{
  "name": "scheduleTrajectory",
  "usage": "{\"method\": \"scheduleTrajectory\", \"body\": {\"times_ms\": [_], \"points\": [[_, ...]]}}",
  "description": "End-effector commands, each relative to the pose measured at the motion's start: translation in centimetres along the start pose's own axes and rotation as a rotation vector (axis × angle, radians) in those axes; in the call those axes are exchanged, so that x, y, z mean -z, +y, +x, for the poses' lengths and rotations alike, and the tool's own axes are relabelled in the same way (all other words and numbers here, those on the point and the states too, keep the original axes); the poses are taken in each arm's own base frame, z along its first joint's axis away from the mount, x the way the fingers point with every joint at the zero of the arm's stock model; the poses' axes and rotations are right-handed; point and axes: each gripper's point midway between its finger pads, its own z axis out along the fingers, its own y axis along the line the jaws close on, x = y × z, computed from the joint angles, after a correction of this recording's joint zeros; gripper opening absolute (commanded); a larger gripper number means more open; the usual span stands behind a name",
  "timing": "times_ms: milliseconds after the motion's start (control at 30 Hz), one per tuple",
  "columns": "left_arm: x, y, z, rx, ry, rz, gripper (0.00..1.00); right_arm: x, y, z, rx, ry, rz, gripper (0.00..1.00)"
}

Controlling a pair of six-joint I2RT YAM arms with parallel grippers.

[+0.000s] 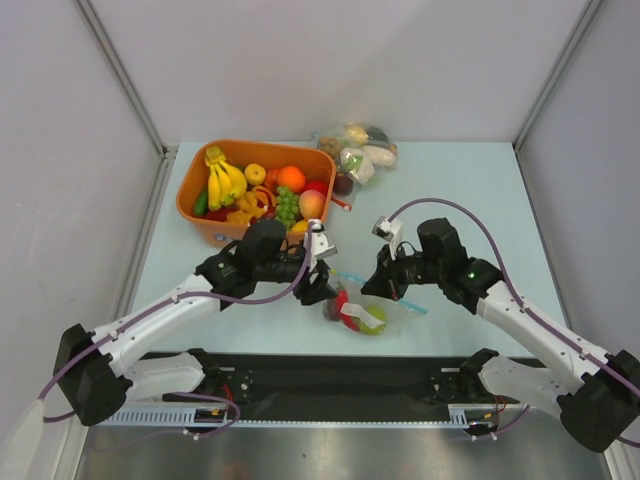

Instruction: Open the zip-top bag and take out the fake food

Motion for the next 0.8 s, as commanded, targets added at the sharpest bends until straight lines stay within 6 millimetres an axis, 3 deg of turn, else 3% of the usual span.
{"method": "scheduleTrajectory", "body": {"times_ms": [0, 200, 367, 433, 500, 600, 767], "points": [[0.8, 0.9, -3.3, 0.033, -0.206, -0.04, 0.67, 1.3, 1.5, -3.0, 0.028, -0.134, -0.094, 0.0], [0.2, 1.2, -2.3, 0.075, -0.229, -0.017, 0.72, 1.8, 2.3, -3.6, 0.02, -0.163, -0.162, 0.0], [0.0, 1.6, -3.6, 0.068, -0.328, -0.021, 0.72, 1.8, 2.8, -3.4, 0.0, -0.162, -0.197, 0.0], [-0.2, 1.4, -3.8, 0.075, -0.343, -0.004, 0.63, 1.8, 3.0, -3.3, -0.003, -0.161, -0.205, 0.0], [-0.3, 1.2, -3.7, 0.082, -0.347, 0.011, 0.44, 1.8, 2.9, -3.0, -0.009, -0.153, -0.202, 0.0], [-0.5, 0.9, -3.4, 0.082, -0.34, 0.033, 0.27, 1.9, 2.8, -2.8, -0.012, -0.148, -0.191, 0.0], [-0.2, -0.2, -3.4, 0.069, -0.317, 0.09, 0.07, 2.2, 2.1, -2.8, -0.018, -0.143, -0.152, 0.03]]}}
